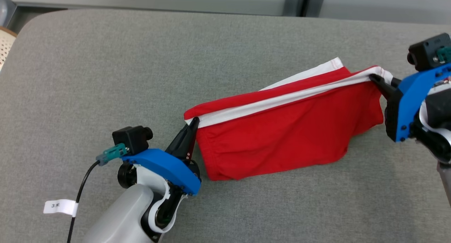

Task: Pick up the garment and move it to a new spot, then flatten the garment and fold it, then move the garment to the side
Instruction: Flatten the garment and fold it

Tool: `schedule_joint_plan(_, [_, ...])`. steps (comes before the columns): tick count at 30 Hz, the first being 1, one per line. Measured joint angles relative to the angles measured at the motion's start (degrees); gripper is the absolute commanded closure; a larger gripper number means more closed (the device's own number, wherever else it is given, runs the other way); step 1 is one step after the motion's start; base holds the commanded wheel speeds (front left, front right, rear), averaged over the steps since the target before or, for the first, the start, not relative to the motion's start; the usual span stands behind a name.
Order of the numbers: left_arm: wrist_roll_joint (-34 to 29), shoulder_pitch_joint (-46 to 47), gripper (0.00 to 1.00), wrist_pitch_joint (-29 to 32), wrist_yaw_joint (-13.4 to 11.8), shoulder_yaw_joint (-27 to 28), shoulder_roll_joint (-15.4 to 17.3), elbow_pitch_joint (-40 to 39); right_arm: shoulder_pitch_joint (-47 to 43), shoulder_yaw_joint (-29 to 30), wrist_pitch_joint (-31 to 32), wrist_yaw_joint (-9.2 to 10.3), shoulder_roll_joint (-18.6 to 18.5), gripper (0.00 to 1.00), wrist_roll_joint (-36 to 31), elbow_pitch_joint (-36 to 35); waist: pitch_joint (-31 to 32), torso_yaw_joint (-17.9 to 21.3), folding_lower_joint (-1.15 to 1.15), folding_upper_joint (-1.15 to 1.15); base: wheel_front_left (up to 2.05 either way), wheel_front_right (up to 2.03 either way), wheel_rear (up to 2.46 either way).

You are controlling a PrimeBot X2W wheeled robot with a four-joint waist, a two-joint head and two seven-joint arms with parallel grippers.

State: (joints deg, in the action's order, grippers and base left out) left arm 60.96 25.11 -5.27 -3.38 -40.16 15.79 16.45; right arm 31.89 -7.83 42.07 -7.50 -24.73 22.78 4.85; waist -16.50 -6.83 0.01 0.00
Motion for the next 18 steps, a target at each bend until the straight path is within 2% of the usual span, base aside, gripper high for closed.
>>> schedule_joint_plan(7, [-0.54,3.62,1.0,-2.74,2.23,-0.18,-3.7,7.78,6.8,-4.52,-3.25,0.0,-0.25,1.0,0.81,9.02,-3.04,-1.87,0.0,0.0,0.0,0.0,0.0])
schedule_joint_plan(8, [-0.56,4.01,0.84,-3.0,2.57,-0.25,-4.1,8.65,7.47,-4.93,-3.92,0.0,-0.25,1.0,0.91,10.13,-3.31,-2.12,0.0,0.0,0.0,0.0,0.0])
schedule_joint_plan(9, [-0.6,4.41,0.57,-3.25,2.97,-0.3,-4.48,9.44,8.1,-5.47,-4.53,0.0,-0.26,0.53,1.07,11.24,-3.55,-2.37,0.0,0.0,0.0,0.0,0.0])
schedule_joint_plan(10, [-0.59,4.73,0.22,-3.43,3.39,-0.36,-4.88,10.1,8.59,-5.99,-4.89,0.0,-0.25,0.0,1.37,12.37,-3.74,-2.59,0.0,0.0,0.0,0.0,0.0])
schedule_joint_plan(11, [-0.59,4.95,0.0,-3.49,3.81,-0.44,-5.13,10.79,8.97,-6.57,-5.44,0.0,-0.22,0.0,1.71,13.33,-3.88,-2.76,0.0,0.0,0.0,0.0,0.0])
schedule_joint_plan(18, [-0.58,5.53,0.0,-4.53,5.49,-0.81,-5.77,13.78,10.44,-9.53,-9.5,0.0,-0.3,0.0,4.37,17.71,-3.45,-2.94,0.0,0.0,0.0,0.0,0.0])
